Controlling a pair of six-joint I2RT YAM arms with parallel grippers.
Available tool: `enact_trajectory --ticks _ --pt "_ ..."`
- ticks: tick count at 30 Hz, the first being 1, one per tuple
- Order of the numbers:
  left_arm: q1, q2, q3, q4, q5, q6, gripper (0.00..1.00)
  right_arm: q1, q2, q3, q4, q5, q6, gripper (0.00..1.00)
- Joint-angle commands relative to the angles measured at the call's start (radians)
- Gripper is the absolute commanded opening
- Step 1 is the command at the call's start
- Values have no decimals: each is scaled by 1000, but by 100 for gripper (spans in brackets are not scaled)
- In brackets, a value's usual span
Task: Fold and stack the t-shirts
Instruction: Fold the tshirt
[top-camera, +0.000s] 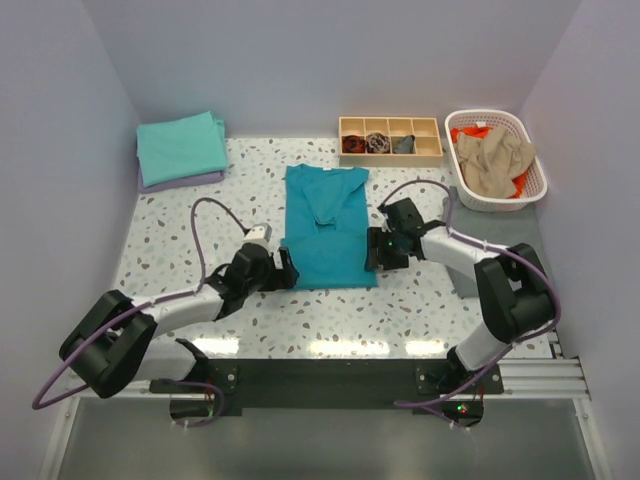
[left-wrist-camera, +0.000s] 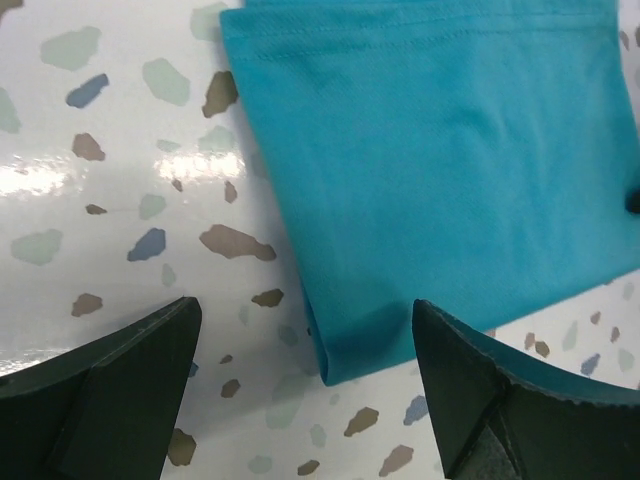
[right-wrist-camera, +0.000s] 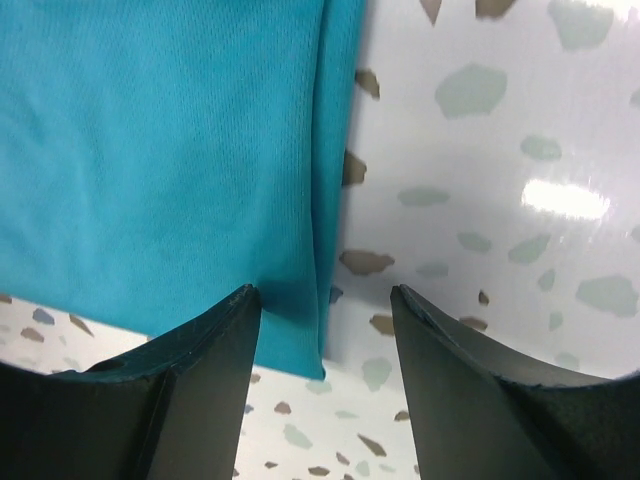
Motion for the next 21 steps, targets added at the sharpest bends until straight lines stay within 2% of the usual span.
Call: enact_trajectory --ticks 1,6,16,21 --pt "7 -39 -46 109 139 -46 91 -6 -102 -57 46 -31 78 60" --pt "7 -72 -121 158 236 -85 87 -6 -133 -122 71 -75 124 60" --pt "5 -22 -164 226 234 -92 81 -6 -30 -177 184 -190 210 60" --pt "5 35 -180 293 254 -115 72 -6 -12 -182 209 -216 227 57"
